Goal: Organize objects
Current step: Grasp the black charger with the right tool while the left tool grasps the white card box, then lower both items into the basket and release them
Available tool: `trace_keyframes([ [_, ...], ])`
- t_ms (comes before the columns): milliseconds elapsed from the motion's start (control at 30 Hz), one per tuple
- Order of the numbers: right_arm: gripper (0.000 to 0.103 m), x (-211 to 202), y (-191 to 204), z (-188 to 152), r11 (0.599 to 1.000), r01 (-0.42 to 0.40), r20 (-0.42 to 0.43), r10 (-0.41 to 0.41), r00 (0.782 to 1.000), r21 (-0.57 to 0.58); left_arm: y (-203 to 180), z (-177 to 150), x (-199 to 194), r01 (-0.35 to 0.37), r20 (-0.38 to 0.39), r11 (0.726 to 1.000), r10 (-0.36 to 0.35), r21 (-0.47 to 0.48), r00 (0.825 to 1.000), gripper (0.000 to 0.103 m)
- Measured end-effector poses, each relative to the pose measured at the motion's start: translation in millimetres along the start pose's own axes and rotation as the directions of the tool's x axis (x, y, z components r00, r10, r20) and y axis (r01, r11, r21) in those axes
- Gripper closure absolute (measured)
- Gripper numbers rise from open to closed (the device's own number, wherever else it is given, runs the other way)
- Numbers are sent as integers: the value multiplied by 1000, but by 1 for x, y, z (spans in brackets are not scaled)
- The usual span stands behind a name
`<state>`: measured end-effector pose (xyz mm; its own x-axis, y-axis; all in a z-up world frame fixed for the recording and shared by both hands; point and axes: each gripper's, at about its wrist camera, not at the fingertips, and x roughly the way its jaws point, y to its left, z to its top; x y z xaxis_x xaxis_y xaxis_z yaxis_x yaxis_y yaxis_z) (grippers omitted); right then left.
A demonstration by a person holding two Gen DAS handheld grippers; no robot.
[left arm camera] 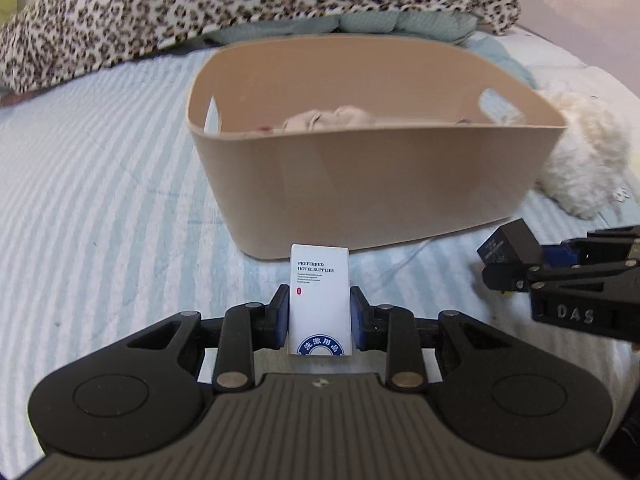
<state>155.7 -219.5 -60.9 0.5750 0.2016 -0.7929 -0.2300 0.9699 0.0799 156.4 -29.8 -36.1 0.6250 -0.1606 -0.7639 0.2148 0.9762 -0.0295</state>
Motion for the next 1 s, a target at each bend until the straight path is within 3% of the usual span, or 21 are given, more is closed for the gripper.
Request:
trace_keyframes([
  [233, 74, -55, -14, 6, 1000, -3, 121, 2, 993, 12, -7, 10, -47, 0, 95, 1000, -2, 16, 995, 71],
  [533, 74, -104, -23, 36, 1000, -1, 296, -5, 955, 21, -17, 42, -81, -22, 243, 999, 13, 32, 970, 71],
  [833, 74, -96, -36, 74, 998, 17, 360, -37, 932, 60, -18, 89, -49, -46, 271, 999, 47, -9, 961, 71],
  [1000, 74, -68, -44, 91, 995, 45, 341, -71, 937, 85, -15, 106, -16, -95, 247, 995, 99, -29, 964, 71],
])
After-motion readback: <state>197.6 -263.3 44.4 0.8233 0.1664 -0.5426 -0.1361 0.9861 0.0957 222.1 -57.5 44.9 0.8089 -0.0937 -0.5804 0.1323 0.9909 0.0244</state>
